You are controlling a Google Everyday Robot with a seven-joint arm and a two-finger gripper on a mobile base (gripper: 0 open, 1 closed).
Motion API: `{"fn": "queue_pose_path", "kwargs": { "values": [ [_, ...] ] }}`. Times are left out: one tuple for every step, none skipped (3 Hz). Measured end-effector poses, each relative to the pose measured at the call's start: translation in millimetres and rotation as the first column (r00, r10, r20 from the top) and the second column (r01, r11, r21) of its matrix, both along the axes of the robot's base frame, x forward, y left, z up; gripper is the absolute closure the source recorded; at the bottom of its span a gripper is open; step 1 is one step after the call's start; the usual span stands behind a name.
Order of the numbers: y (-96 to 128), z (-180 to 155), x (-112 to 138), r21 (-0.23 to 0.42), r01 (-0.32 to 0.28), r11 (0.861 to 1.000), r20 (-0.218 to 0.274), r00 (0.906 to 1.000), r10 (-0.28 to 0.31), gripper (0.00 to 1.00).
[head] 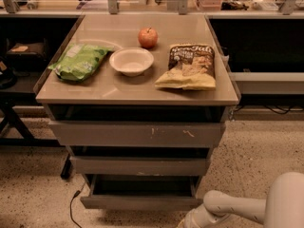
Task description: Close bottom drawer
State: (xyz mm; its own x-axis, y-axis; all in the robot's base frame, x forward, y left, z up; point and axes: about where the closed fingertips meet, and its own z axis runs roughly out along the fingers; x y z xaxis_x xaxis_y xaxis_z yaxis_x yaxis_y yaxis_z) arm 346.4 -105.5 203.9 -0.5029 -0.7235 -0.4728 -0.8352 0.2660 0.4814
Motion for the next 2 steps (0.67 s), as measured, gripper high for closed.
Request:
{"fn": "queue_pose_path", "kwargs": {
  "values": [
    [7.3,9.1,21.9,-0.012,-0.005,1.000,0.074,0.9972,0.006,1.00],
    [14.9,6.8,41.1,-0.022,-0.013,1.000,0.132,0.9911,0.016,1.00]
  ]
}}
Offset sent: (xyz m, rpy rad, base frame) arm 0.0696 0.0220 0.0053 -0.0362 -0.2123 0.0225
